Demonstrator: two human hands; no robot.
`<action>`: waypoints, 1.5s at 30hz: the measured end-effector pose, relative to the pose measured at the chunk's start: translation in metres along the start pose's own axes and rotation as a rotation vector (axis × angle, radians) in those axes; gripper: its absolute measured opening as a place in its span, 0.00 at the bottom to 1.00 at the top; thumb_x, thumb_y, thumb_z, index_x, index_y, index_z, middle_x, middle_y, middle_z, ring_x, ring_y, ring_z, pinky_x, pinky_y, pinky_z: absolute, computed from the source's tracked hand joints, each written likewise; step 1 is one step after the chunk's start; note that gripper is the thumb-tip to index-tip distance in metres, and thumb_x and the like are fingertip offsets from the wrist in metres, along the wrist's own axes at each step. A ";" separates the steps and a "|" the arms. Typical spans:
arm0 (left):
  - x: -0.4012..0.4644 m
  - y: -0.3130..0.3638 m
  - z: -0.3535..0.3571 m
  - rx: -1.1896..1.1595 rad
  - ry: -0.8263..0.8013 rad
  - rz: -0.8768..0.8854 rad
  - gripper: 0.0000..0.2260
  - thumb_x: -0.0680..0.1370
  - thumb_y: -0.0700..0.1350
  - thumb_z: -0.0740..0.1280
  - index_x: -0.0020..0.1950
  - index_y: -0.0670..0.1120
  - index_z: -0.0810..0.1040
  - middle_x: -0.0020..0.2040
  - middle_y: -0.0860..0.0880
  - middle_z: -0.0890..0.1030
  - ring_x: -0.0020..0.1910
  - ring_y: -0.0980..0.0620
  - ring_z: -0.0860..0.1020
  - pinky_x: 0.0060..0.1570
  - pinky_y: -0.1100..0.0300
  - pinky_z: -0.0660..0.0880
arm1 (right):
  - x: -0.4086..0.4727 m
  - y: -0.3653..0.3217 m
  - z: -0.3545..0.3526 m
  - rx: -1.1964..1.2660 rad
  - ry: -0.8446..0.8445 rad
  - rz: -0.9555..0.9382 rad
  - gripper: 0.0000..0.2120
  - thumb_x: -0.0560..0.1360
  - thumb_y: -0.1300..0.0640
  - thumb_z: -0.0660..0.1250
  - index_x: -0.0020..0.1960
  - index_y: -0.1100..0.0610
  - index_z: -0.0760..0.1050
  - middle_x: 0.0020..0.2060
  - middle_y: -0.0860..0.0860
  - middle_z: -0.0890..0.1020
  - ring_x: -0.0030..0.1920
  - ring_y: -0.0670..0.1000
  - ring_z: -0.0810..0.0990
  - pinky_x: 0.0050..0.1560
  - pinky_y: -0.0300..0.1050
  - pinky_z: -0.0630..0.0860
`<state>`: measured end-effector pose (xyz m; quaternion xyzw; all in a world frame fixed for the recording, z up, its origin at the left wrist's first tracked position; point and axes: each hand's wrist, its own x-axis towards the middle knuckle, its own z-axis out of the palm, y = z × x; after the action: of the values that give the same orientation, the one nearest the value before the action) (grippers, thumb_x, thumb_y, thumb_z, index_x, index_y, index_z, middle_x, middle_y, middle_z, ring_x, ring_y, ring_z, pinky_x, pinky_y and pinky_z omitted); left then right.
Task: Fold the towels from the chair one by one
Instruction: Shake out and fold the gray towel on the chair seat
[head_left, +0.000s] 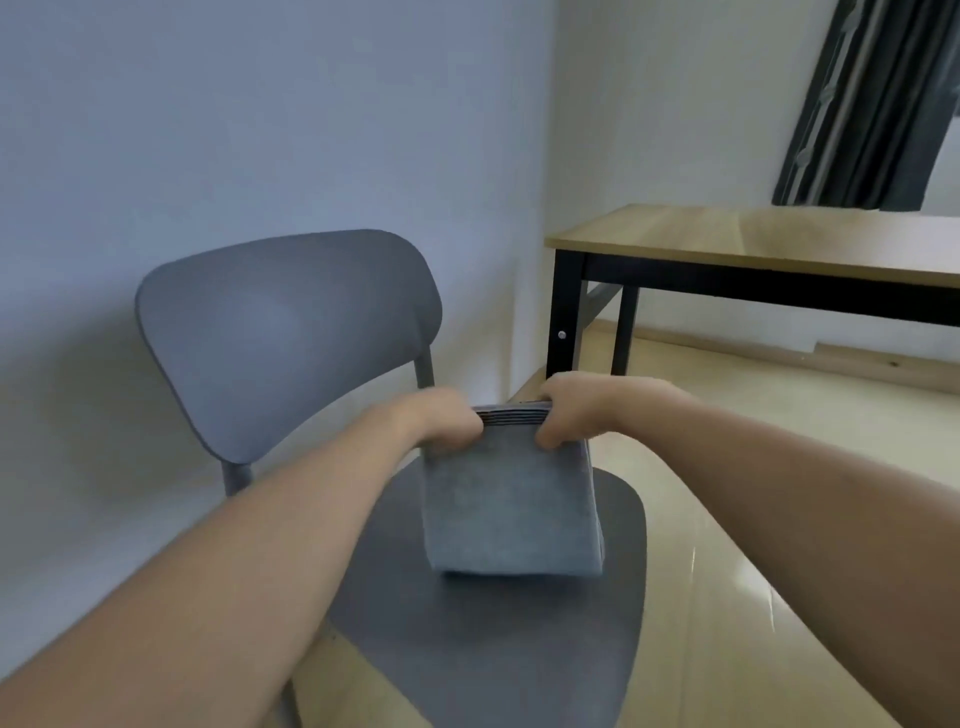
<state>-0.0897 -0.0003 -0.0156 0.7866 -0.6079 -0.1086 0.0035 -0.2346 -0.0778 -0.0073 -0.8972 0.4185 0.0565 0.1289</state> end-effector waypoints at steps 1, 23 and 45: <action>-0.006 0.000 -0.016 -0.029 0.061 0.006 0.09 0.75 0.37 0.55 0.36 0.45 0.69 0.36 0.46 0.73 0.34 0.49 0.70 0.28 0.59 0.63 | -0.008 -0.003 -0.015 0.014 0.105 -0.038 0.09 0.70 0.55 0.66 0.48 0.56 0.74 0.42 0.51 0.77 0.44 0.53 0.76 0.42 0.46 0.74; -0.153 0.032 0.029 -0.614 0.120 0.277 0.07 0.66 0.36 0.63 0.42 0.44 0.72 0.39 0.43 0.74 0.37 0.48 0.74 0.36 0.59 0.73 | -0.159 -0.035 -0.042 -0.436 0.375 -0.343 0.14 0.70 0.66 0.60 0.38 0.48 0.60 0.43 0.46 0.66 0.50 0.51 0.68 0.54 0.50 0.73; -0.122 0.006 0.000 0.004 0.832 0.537 0.11 0.68 0.39 0.65 0.45 0.52 0.69 0.36 0.52 0.77 0.35 0.46 0.75 0.37 0.56 0.67 | -0.141 -0.014 -0.015 0.025 0.471 -0.053 0.03 0.71 0.61 0.63 0.43 0.54 0.72 0.39 0.49 0.77 0.40 0.52 0.76 0.36 0.42 0.73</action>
<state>-0.1247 0.1147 0.0057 0.5787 -0.7365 0.2206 0.2721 -0.3147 0.0303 0.0389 -0.8947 0.4139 -0.1631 0.0404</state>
